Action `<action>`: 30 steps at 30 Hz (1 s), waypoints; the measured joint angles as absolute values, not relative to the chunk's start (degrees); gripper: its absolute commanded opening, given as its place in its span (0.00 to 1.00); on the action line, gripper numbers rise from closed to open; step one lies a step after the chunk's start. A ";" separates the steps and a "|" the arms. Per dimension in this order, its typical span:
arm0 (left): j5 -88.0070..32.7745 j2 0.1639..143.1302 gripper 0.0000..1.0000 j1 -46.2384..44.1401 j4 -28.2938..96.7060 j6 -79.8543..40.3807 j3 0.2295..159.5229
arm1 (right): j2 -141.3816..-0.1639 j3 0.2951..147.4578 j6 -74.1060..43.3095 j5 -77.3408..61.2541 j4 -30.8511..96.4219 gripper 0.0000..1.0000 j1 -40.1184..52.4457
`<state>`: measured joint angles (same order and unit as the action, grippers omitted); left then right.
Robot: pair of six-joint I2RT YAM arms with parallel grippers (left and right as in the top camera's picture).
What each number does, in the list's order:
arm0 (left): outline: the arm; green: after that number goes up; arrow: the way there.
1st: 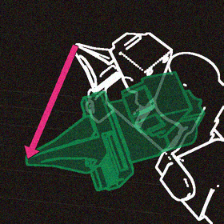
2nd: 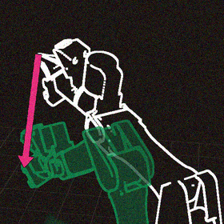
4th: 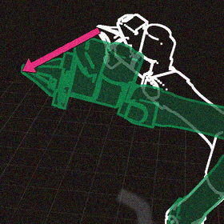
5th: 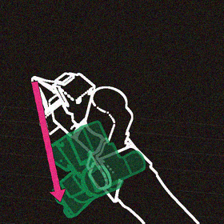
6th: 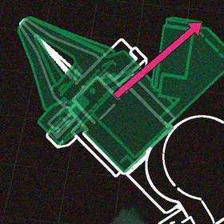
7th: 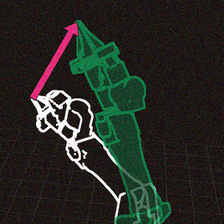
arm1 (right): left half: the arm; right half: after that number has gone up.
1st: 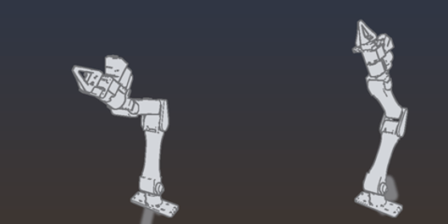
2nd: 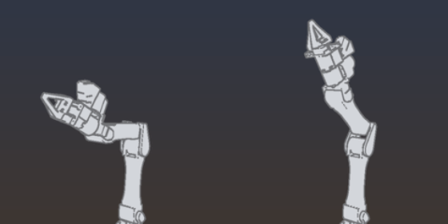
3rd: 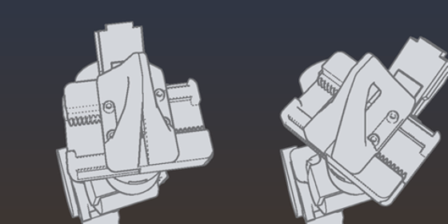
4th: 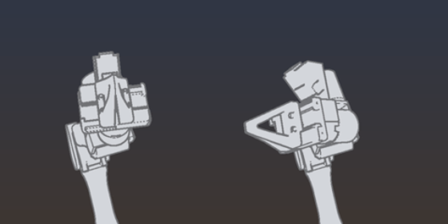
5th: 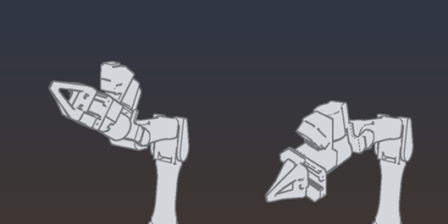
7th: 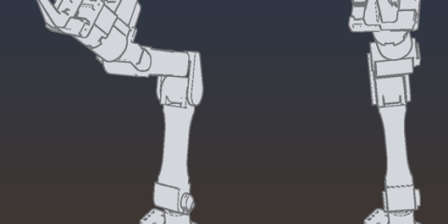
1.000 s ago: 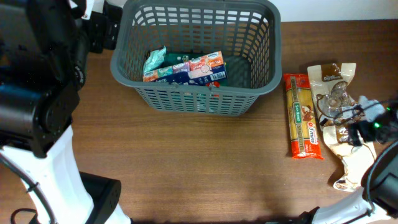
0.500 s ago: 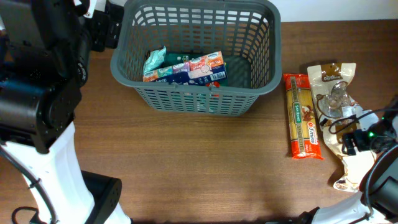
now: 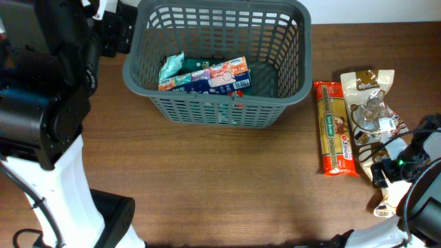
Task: Pack container
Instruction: 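Lower the right gripper onto the Pantree snack bag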
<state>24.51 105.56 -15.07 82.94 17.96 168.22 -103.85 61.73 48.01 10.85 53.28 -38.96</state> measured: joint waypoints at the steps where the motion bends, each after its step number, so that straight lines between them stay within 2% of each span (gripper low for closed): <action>1: 24.51 105.56 0.99 -15.07 82.94 17.98 168.22 | -103.68 61.41 48.25 11.27 53.04 0.99 -38.96; 10: 24.51 105.56 0.99 -15.07 82.94 17.98 168.22 | -101.56 59.92 41.91 10.81 44.21 0.99 -38.96; 18: 24.51 105.56 0.99 -15.07 83.11 17.96 168.22 | -101.19 59.92 38.22 7.11 43.90 0.99 -38.96; 30: 24.95 105.56 0.99 -15.07 83.18 17.98 168.22 | -101.16 59.92 46.06 7.66 46.68 0.98 -41.54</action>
<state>24.95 105.56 -15.07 83.18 17.98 168.22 -101.16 59.92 46.06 7.66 46.68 -41.54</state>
